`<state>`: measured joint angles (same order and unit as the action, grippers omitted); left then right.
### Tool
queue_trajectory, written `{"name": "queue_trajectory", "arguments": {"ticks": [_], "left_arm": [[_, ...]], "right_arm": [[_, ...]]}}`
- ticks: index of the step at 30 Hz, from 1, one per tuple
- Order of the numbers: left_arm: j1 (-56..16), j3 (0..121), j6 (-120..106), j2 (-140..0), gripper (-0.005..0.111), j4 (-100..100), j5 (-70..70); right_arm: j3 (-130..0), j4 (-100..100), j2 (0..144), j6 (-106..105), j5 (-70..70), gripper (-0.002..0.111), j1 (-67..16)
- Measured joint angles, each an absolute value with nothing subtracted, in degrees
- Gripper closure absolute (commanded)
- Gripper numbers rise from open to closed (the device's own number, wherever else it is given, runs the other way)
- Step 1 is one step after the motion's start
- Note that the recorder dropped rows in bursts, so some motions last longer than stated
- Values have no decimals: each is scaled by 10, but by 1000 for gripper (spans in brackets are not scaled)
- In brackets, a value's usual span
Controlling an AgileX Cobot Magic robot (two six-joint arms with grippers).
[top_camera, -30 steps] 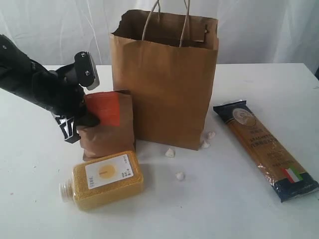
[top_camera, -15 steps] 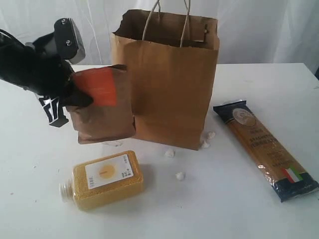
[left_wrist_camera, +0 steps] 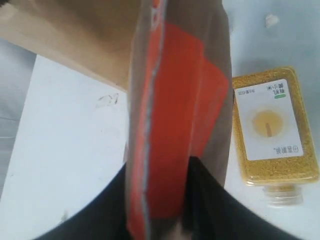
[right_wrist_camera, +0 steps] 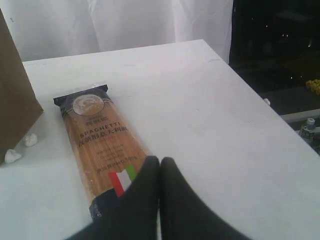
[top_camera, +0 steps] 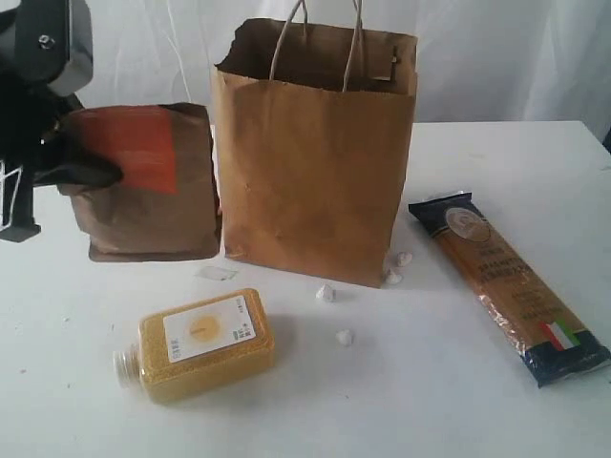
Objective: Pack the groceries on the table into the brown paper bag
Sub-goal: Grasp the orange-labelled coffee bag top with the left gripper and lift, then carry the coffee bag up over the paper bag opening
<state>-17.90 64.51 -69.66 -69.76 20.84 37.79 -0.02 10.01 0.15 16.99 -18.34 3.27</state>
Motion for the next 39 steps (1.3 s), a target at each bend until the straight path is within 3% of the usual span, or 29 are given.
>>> {"name": "queue_trajectory", "arguments": {"ticks": [21, 33, 39], "left_arm": [[-179, 645, -456, -658, 107, 202, 262], [-185, 645, -427, -656, 107, 241, -91], [-195, 645, -177, -685, 107, 95, -213]], "right_arm": [[0, 100, 2, 170, -183, 108, 33], [0, 100, 2, 170, -183, 108, 33], [0, 100, 2, 170, -183, 108, 33]]}}
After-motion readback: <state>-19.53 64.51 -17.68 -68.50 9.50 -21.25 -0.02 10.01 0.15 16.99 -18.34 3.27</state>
